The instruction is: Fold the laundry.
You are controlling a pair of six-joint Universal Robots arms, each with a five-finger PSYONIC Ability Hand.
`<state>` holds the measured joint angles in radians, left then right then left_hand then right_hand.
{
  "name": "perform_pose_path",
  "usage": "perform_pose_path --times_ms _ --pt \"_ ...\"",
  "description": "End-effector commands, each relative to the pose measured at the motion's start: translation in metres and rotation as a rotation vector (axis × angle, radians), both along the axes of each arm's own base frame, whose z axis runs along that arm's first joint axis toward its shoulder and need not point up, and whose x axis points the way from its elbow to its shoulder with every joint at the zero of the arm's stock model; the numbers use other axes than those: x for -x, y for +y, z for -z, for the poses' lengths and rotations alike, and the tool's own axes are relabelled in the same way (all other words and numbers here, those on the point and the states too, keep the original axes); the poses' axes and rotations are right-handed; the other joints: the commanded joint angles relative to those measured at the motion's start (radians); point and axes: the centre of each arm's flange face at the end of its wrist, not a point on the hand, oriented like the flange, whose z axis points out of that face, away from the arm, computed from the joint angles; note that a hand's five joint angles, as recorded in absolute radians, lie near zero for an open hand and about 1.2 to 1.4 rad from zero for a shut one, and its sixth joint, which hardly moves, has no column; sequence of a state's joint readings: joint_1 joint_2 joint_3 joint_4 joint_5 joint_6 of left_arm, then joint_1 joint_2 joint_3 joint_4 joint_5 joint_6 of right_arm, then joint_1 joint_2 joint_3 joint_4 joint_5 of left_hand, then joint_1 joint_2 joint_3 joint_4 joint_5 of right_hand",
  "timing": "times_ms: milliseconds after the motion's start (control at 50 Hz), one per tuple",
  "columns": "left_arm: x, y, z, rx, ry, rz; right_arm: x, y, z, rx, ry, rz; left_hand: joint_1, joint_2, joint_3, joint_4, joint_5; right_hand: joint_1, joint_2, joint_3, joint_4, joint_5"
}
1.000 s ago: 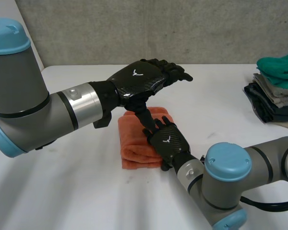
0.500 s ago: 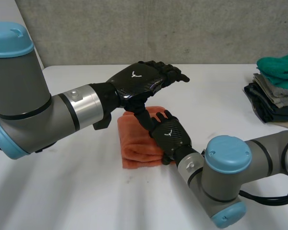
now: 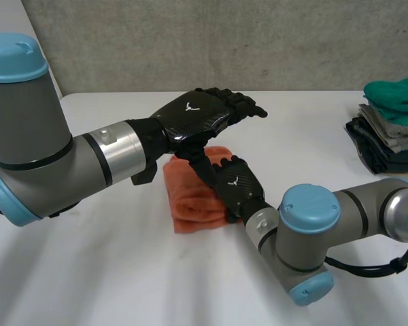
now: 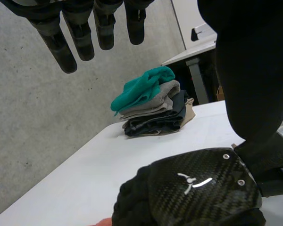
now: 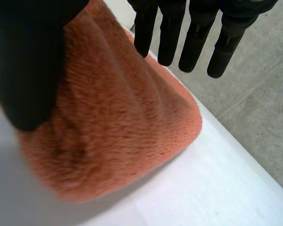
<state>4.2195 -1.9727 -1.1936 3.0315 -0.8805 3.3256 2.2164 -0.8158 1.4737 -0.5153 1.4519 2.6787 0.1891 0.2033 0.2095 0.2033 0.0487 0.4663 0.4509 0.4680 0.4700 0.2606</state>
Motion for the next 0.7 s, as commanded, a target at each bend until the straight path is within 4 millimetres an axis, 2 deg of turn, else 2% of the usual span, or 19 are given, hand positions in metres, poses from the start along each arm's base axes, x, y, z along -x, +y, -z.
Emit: perform_pose_path --times_ms 20,40,160,200,280,400,420,560,620,700 --pt "0.001 0.001 0.0 0.001 0.001 0.003 -0.005 -0.005 -0.003 0.011 -0.017 -0.011 0.007 -0.007 -0.014 -0.007 -0.027 0.639 0.654 0.637 0.635 0.67" --pt "0.001 0.001 0.0 0.0 0.0 0.003 -0.006 -0.006 -0.004 0.015 -0.022 -0.011 0.007 -0.007 -0.014 -0.007 -0.027 0.927 0.942 0.925 0.923 0.958" --pt "0.0 -0.001 -0.005 0.006 0.013 -0.002 -0.003 -0.016 -0.019 0.033 -0.06 0.017 0.007 -0.007 -0.014 -0.007 -0.027 0.93 0.945 0.928 0.926 0.961" --pt "0.0 -0.001 -0.007 0.006 0.019 -0.004 0.008 -0.029 -0.036 0.05 -0.093 0.055 0.007 -0.007 -0.014 -0.007 -0.027 0.93 0.945 0.928 0.926 0.961" --pt "0.001 -0.002 -0.012 -0.002 0.036 -0.004 0.022 -0.045 -0.056 0.065 -0.135 0.073 0.007 -0.007 -0.014 -0.007 -0.027 0.93 0.945 0.928 0.926 0.961" --pt "0.001 -0.004 -0.02 -0.012 0.064 -0.01 0.035 -0.063 -0.073 0.077 -0.147 0.043 0.007 -0.007 -0.014 -0.007 -0.027 0.93 0.945 0.928 0.926 0.961" --pt "0.001 -0.005 -0.022 -0.009 0.068 -0.01 0.04 -0.072 -0.085 0.103 -0.158 0.054 0.007 -0.007 -0.014 -0.007 -0.027 0.93 0.945 0.928 0.926 0.961" --pt "0.001 -0.007 -0.031 -0.003 0.093 -0.012 0.049 -0.104 -0.125 0.217 -0.211 0.094 0.007 -0.007 -0.014 -0.007 -0.027 0.93 0.945 0.928 0.926 0.961" --pt "0.002 -0.007 -0.035 -0.008 0.106 -0.011 0.057 -0.124 -0.144 0.282 -0.237 0.12 0.007 -0.007 -0.014 -0.007 -0.027 0.93 0.945 0.928 0.926 0.961" --pt "0.004 -0.007 -0.04 -0.011 0.123 -0.006 0.067 -0.148 -0.177 0.374 -0.299 0.145 0.007 -0.007 -0.014 -0.007 -0.027 0.93 0.945 0.928 0.926 0.961"
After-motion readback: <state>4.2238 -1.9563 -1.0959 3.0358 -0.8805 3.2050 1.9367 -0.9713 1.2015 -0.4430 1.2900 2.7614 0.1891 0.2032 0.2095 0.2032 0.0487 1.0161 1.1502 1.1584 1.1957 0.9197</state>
